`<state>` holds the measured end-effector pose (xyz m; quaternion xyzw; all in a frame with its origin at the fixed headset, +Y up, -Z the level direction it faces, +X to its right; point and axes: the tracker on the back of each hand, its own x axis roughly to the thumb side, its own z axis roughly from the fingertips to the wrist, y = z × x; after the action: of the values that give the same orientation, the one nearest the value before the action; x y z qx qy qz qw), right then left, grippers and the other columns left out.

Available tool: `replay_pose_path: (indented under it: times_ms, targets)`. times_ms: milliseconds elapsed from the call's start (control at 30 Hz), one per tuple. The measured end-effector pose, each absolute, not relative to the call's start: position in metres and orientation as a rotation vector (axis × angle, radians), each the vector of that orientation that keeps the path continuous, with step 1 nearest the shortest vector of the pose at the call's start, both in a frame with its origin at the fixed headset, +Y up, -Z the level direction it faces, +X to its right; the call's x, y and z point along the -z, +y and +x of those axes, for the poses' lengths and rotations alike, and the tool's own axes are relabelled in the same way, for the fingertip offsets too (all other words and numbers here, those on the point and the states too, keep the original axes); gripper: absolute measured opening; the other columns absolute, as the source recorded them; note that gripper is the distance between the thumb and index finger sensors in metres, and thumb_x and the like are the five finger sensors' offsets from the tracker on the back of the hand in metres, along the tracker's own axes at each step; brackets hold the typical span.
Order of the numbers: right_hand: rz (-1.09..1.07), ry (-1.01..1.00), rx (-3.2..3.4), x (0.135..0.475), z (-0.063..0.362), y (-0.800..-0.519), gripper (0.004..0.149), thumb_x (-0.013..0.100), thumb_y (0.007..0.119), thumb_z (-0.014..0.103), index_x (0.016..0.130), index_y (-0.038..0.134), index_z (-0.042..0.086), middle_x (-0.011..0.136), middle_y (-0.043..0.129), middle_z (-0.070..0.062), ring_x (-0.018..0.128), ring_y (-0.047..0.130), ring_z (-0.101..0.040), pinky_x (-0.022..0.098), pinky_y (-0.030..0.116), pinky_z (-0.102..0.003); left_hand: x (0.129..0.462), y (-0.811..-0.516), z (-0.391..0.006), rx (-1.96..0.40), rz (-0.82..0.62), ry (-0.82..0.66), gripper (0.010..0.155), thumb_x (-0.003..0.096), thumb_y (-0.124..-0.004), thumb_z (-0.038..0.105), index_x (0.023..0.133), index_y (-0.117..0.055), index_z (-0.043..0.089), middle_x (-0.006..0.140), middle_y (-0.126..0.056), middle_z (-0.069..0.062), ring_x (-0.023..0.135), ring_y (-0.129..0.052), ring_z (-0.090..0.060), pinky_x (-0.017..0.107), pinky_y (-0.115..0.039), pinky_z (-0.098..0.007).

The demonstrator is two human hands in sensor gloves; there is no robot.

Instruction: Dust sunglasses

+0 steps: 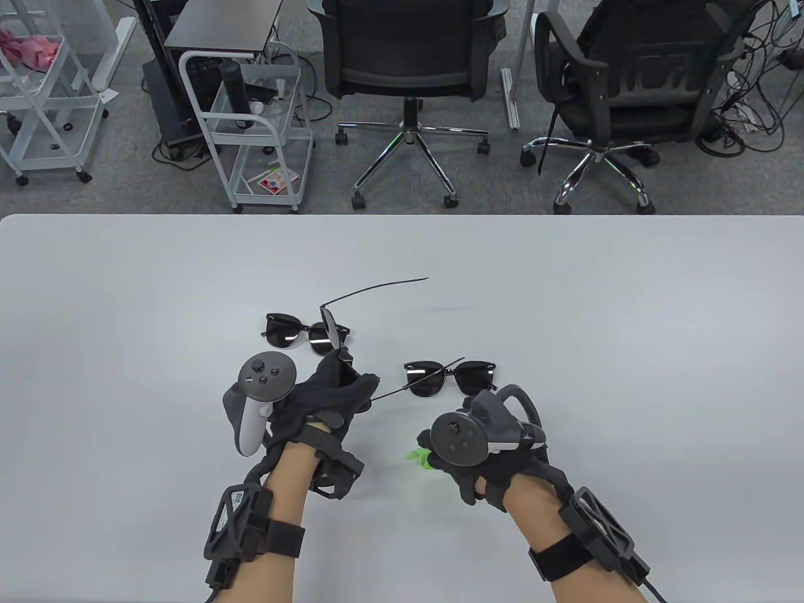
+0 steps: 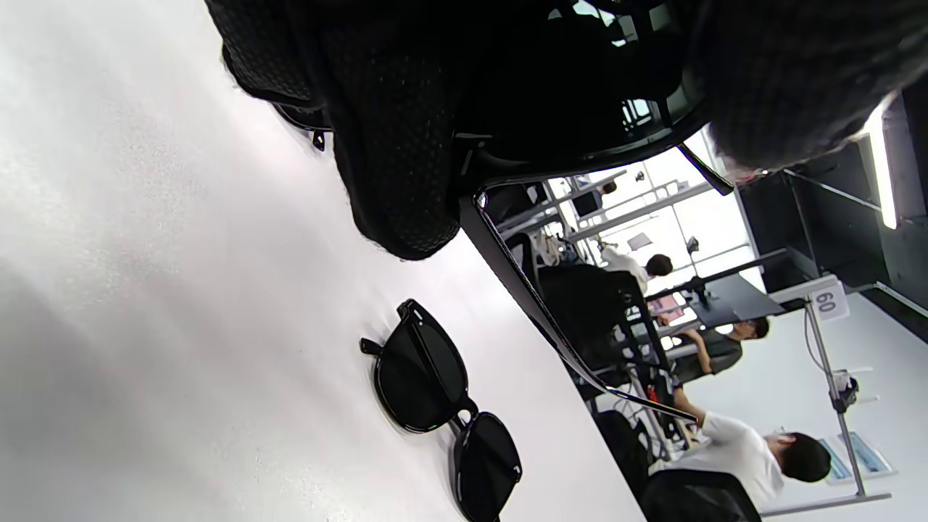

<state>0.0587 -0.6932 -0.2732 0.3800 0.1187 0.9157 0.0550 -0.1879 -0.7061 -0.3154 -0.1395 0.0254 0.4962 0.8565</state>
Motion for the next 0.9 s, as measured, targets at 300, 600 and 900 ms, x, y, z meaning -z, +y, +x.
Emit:
replay_pose_path:
  times_ms: [300,600,900]
  targets:
    - [0.953,0.241,-2.609,0.283,0.076,-0.691,0.057,0.045,0.083,0.041,0.092,0.081,0.008,0.092,0.091,-0.016,0.079,0.094,-0.043,0.058,0.065,-0.067,0.315,-0.707,-0.179,-1.133,-0.338,-0.023,0.096,0.0315,-0.081,0.074,0.107,-0.052,0.023,0.098,-0.079,0.003,0.073,-0.109,-0.014,0.072,-0.071,-0.042]
    - [0.710,-0.191,-2.468,0.282,0.085,-0.675,0.054,0.045,0.083,0.035,0.092,0.081,0.008,0.092,0.090,-0.017,0.077,0.094,-0.043,0.057,0.068,-0.065,0.310,-0.708,-0.139,-1.116,-0.460,-0.217,0.095,0.0315,-0.081,0.072,0.108,-0.049,0.027,0.100,-0.077,0.002,0.076,-0.108,-0.014,0.074,-0.069,-0.043]
    - [0.654,-0.585,-2.486,0.276,0.112,-0.650,0.053,0.046,0.082,0.035,0.092,0.080,0.010,0.092,0.090,-0.014,0.079,0.093,-0.040,0.059,0.068,-0.063,0.307,-0.701,-0.137,-0.904,-0.361,-0.199,0.094,0.0316,-0.081,0.071,0.109,-0.047,0.030,0.102,-0.074,0.003,0.078,-0.103,-0.018,0.074,-0.065,-0.048]
